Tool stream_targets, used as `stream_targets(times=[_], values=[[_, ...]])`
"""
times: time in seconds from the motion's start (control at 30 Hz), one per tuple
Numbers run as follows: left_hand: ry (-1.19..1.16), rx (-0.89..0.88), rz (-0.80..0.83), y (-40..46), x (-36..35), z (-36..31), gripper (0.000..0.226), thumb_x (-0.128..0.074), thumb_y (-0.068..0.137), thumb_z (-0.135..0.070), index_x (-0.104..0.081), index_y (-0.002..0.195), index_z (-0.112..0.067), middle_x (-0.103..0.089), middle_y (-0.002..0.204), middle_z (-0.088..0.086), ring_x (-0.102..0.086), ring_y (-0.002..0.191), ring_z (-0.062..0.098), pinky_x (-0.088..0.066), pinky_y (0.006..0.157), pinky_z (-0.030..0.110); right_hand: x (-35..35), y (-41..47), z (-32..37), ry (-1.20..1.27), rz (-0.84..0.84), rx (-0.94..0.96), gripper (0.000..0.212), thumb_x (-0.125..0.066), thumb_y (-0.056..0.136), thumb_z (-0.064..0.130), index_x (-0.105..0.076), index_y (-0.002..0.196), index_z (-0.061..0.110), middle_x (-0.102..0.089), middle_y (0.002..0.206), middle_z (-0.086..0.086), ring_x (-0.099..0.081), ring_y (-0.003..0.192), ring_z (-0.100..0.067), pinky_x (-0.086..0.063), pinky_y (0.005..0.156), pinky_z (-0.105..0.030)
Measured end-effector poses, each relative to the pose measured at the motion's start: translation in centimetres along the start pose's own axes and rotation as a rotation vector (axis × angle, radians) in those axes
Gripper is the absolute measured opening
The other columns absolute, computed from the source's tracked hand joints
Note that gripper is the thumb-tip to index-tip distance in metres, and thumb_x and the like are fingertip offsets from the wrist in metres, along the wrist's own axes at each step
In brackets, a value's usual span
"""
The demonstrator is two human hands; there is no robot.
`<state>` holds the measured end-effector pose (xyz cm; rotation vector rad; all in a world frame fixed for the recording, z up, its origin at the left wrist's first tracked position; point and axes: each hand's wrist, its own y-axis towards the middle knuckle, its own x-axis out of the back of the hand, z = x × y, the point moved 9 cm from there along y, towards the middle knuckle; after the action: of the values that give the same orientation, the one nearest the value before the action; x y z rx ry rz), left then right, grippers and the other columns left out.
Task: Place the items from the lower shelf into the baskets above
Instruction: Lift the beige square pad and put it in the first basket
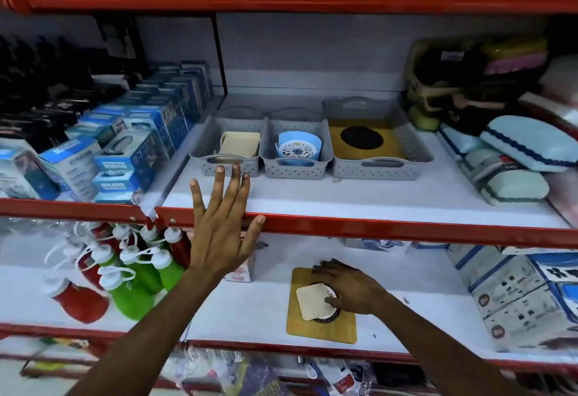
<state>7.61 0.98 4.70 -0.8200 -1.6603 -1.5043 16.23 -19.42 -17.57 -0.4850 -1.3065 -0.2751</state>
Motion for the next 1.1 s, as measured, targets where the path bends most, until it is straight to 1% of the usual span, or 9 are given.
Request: stream_targets(times=[0.07, 0.17, 0.37, 0.63, 0.73, 0.8, 0.87, 0.97, 1.1], values=[[-0.001, 0.022, -0.009, 0.1, 0.2, 0.1, 0.074, -0.023, 0.095, -0.058, -0.018, 0.156, -0.016, -0.012, 0.168, 0.006, -0.001, 0.157, 0.023, 0.004, 0.124, 0.062, -1.6, 0.5, -0.7, 0.08, 0.097, -0.098, 0.08, -0.069, 0.09, 0.048, -0.031, 0.157, 0.025, -0.03, 0.166, 0.0, -0.024, 0.153, -0.022, -0.019, 0.126, -0.037], [0.015, 0.015, -0.022, 0.1, -0.1, 0.0, 0.074, -0.024, 0.095, -0.058, -0.018, 0.156, -0.016, -0.013, 0.167, 0.006, -0.002, 0.157, 0.022, 0.004, 0.124, 0.062, -3.3, 1.0, -1.0, 0.083, 0.209, -0.173, 0.1, -0.077, 0.079, 0.058, -0.027, 0.159, 0.021, -0.033, 0.164, -0.004, -0.029, 0.151, -0.025, -0.025, 0.123, -0.041], [0.025, 0.02, -0.016, 0.1, -0.3, 0.1, 0.075, -0.022, 0.095, -0.06, -0.019, 0.156, -0.017, -0.013, 0.167, 0.005, -0.001, 0.157, 0.022, 0.008, 0.124, 0.06, -4.4, 1.5, -0.7, 0.05, 0.273, -0.171, 0.095, -0.078, 0.084, 0.047, -0.027, 0.158, 0.015, -0.037, 0.162, -0.007, -0.037, 0.146, -0.027, -0.031, 0.119, -0.038], [0.005, 0.035, -0.004, 0.1, -0.6, 0.3, 0.076, -0.023, 0.094, -0.06, -0.019, 0.156, -0.018, -0.014, 0.167, 0.005, -0.001, 0.157, 0.02, 0.01, 0.124, 0.058, -3.4, 2.0, -0.4, 0.04, 0.189, -0.127, 0.101, -0.079, 0.076, 0.057, -0.032, 0.154, 0.014, -0.042, 0.155, -0.007, -0.037, 0.143, -0.026, -0.039, 0.114, -0.042], [-0.007, 0.036, 0.001, 0.2, -0.5, 0.3, 0.075, -0.02, 0.094, -0.061, -0.019, 0.156, -0.018, -0.014, 0.167, 0.004, -0.002, 0.157, 0.02, 0.008, 0.125, 0.058, -1.5, 1.5, 0.1, 0.078, 0.077, -0.079, 0.101, -0.078, 0.071, 0.058, -0.033, 0.151, 0.017, -0.045, 0.148, -0.005, -0.042, 0.136, -0.024, -0.048, 0.107, -0.041], [-0.02, 0.035, 0.001, 0.1, -0.4, 0.2, 0.074, -0.019, 0.095, -0.06, -0.02, 0.156, -0.018, -0.015, 0.167, 0.004, -0.003, 0.157, 0.02, 0.005, 0.125, 0.058, 0.8, 0.8, 0.9, 0.131, -0.035, -0.036, 0.1, -0.079, 0.069, 0.055, -0.035, 0.151, 0.018, -0.047, 0.145, -0.003, -0.044, 0.133, -0.019, -0.05, 0.104, -0.036], [-0.026, 0.032, -0.001, 0.0, -0.4, 0.2, 0.073, -0.02, 0.096, -0.059, -0.022, 0.156, -0.018, -0.016, 0.167, 0.004, -0.005, 0.157, 0.02, 0.003, 0.126, 0.058, 4.1, -0.5, 2.2, 0.124, -0.189, 0.026, 0.098, -0.079, 0.069, 0.055, -0.038, 0.149, 0.017, -0.05, 0.145, -0.002, -0.043, 0.131, -0.016, -0.052, 0.101, -0.032], [-0.047, 0.034, -0.013, -0.1, -0.2, 0.2, 0.071, -0.021, 0.096, -0.057, -0.024, 0.155, -0.018, -0.019, 0.166, 0.004, -0.006, 0.156, 0.02, 0.002, 0.127, 0.056, 10.4, -3.7, 5.1, 0.036, -0.499, 0.156, 0.087, -0.078, 0.072, 0.051, -0.047, 0.142, 0.011, -0.058, 0.139, -0.006, -0.048, 0.126, -0.018, -0.053, 0.094, -0.027], [-0.075, 0.043, -0.028, -0.3, -0.2, 0.2, 0.068, -0.024, 0.097, -0.055, -0.027, 0.154, -0.018, -0.022, 0.165, 0.004, -0.009, 0.156, 0.021, -0.006, 0.126, 0.058, 17.7, -8.0, 9.4, 0.026, -0.817, 0.264, 0.081, -0.081, 0.071, 0.042, -0.051, 0.135, 0.003, -0.067, 0.128, -0.014, -0.058, 0.12, -0.025, -0.042, 0.11, -0.025]])
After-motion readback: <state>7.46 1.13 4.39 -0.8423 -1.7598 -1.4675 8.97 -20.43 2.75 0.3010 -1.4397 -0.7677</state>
